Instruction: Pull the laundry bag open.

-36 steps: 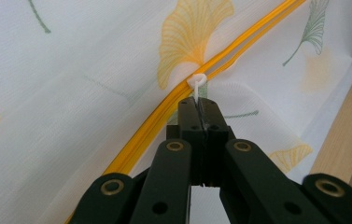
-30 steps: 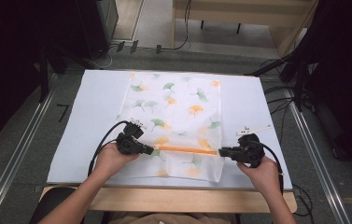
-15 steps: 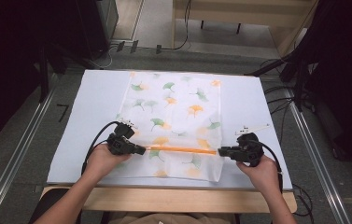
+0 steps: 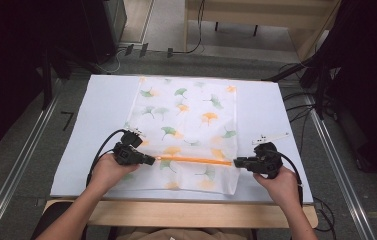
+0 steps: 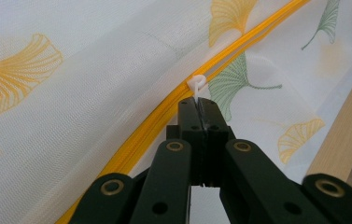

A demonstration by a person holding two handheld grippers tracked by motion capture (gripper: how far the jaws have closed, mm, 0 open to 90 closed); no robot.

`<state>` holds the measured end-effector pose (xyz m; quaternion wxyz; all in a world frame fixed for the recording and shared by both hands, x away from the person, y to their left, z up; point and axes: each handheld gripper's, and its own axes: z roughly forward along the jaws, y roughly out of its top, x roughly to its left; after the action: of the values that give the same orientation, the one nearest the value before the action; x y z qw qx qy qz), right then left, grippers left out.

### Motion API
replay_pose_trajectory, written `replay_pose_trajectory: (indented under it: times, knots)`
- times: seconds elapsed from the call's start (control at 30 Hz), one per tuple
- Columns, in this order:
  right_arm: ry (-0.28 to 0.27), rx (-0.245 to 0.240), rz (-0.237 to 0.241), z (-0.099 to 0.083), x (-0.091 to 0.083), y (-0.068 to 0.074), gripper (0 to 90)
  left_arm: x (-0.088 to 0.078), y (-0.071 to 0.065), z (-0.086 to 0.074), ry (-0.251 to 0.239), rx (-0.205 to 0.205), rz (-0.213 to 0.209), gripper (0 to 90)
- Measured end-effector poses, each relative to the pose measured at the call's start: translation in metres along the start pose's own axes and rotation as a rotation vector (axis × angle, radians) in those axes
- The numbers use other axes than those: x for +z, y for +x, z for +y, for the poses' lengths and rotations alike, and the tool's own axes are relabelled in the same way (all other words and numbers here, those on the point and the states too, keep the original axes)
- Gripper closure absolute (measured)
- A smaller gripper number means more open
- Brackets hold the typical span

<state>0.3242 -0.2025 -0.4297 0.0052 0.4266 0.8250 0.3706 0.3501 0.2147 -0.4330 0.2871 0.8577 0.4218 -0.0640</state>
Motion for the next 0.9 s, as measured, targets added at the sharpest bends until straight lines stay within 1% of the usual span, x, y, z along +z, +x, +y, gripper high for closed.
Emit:
replay_pose_trajectory:
  times: [0.03,0.07,0.1,0.27,0.33,0.37,0.4,0.5,0.57,0.63,0.7,0.77,0.83,0.9]
  knots:
    - [0.0,0.001,0.002,0.0,0.0,0.0,85.7,0.0,0.0,0.0,0.002,0.0,0.0,90.0]
    - [0.001,0.002,0.001,0.0,0.0,0.0,85.7,-0.001,0.001,0.0,0.009,0.008,0.001,90.0]
    - [0.001,0.002,0.001,0.0,0.0,0.0,85.7,0.0,0.0,-0.001,0.005,0.001,0.0,90.0]
    - [0.002,0.0,0.001,0.0,0.0,0.0,85.7,-0.004,0.004,-0.004,0.011,-0.002,0.008,90.0]
    - [0.003,0.002,0.001,0.0,0.0,0.0,85.7,-0.006,0.005,-0.006,0.011,-0.006,0.004,90.0]
    - [0.003,0.002,0.001,0.0,0.0,0.0,85.7,-0.008,0.007,-0.007,0.008,-0.014,0.01,90.0]
    - [0.003,0.003,0.001,0.0,0.0,0.0,85.7,-0.009,0.009,-0.008,0.011,-0.008,0.013,90.0]
    - [0.002,0.001,0.001,0.0,0.0,0.0,85.7,-0.012,0.01,-0.01,0.003,-0.02,0.012,90.0]
    - [0.001,-0.003,0.001,0.0,0.0,0.0,85.6,-0.014,0.013,-0.011,0.005,-0.015,0.017,90.0]
    - [0.002,-0.003,0.001,0.0,0.001,0.0,85.6,-0.016,0.017,-0.014,0.007,-0.021,0.02,90.0]
    - [0.002,-0.002,-0.001,0.0,0.001,0.0,85.7,-0.017,0.017,-0.015,0.005,-0.029,0.023,90.0]
    - [0.006,0.001,-0.002,0.0,0.001,0.0,85.7,-0.018,0.019,-0.015,0.013,-0.023,0.019,90.0]
    - [0.007,0.002,-0.002,0.0,0.001,0.0,85.7,-0.017,0.018,-0.015,0.006,-0.033,0.016,90.0]
    - [0.006,0.001,-0.001,0.0,0.001,0.0,85.7,-0.018,0.019,-0.015,0.012,-0.032,0.016,90.0]
